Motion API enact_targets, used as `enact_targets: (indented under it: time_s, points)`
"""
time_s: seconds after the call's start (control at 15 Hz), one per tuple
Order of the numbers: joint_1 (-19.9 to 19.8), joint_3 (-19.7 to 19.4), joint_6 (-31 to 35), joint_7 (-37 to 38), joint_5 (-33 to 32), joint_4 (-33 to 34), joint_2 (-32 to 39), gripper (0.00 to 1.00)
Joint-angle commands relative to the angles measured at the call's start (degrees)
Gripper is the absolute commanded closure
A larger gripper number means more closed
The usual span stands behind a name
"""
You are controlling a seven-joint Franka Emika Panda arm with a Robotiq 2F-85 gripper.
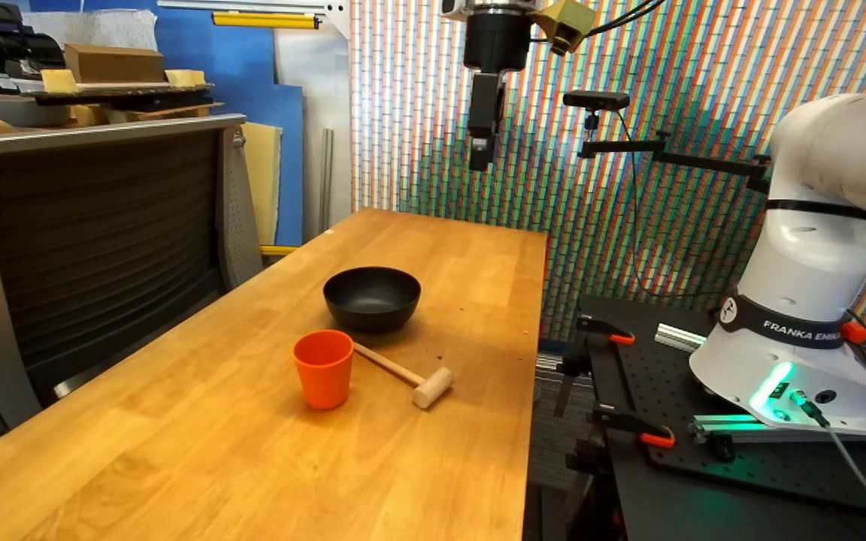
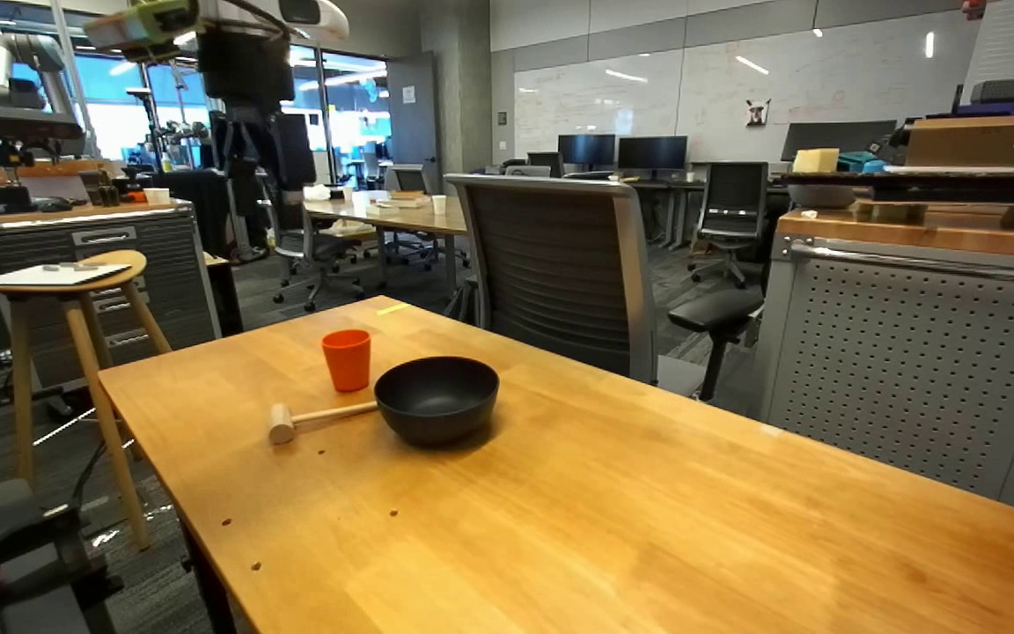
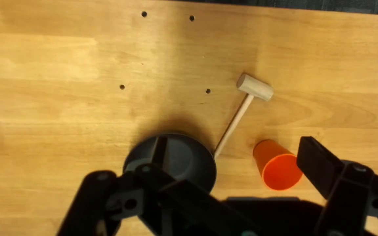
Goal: Put the cup in the bowl
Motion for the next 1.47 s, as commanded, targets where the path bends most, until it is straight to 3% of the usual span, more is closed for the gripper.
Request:
enact_targets:
  time_s: [0.0, 0.4, 0.73, 1.4]
  points:
    - [3.2, 2.6, 2.4, 0.7, 2.0, 10.2, 12.2, 0.00]
    - [6.6, 6.8, 3.4, 2.8, 0.6, 22.8, 29.5, 0.00]
    - [7.8, 6.9, 6.2, 4.2, 0.3, 29.5, 40.6, 0.00]
    - [8.2, 6.6, 8.2, 4.9, 0.5, 36.2, 52.0, 0.00]
